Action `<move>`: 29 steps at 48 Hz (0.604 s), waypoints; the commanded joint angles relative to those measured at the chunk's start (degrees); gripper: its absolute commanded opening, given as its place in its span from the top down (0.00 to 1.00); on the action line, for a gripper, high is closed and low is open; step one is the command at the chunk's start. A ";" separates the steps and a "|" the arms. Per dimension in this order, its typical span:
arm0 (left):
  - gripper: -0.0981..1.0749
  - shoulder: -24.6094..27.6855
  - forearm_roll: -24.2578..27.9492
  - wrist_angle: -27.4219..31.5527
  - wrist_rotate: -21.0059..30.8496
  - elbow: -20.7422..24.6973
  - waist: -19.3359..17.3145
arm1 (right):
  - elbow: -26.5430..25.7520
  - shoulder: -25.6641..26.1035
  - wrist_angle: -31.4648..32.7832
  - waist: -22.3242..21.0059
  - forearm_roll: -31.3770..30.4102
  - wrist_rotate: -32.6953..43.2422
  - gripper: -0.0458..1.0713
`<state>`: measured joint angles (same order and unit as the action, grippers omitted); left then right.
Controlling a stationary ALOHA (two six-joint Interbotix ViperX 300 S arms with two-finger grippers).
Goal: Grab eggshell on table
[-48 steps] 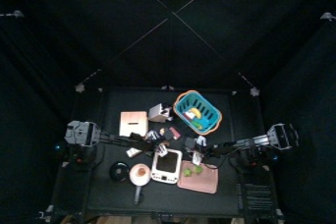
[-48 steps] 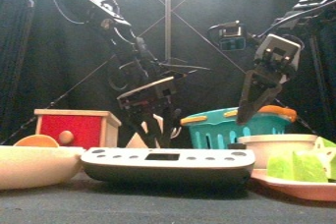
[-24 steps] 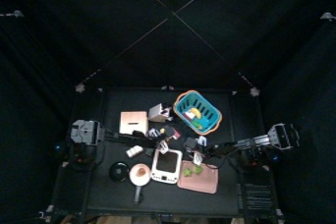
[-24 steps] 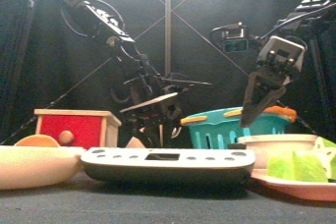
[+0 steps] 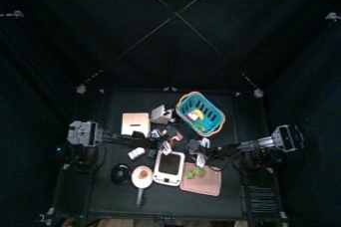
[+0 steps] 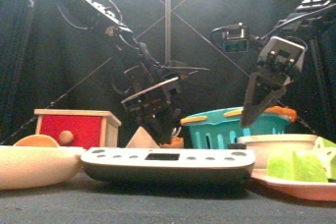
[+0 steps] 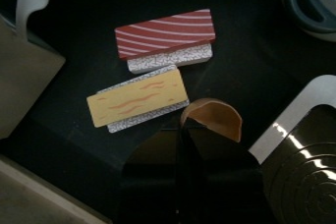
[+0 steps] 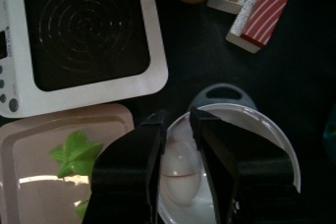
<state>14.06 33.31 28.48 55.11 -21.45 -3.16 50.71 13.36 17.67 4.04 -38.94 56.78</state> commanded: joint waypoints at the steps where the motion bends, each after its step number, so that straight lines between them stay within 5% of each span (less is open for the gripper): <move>1: 0.57 -1.93 -0.18 -0.09 -0.18 0.44 0.09 | -0.97 1.85 0.18 -0.18 -0.18 -0.09 0.35; 29: 0.57 -2.11 -0.44 -0.09 -0.09 0.79 0.18 | -0.70 2.29 0.26 -0.18 -0.18 0.00 0.35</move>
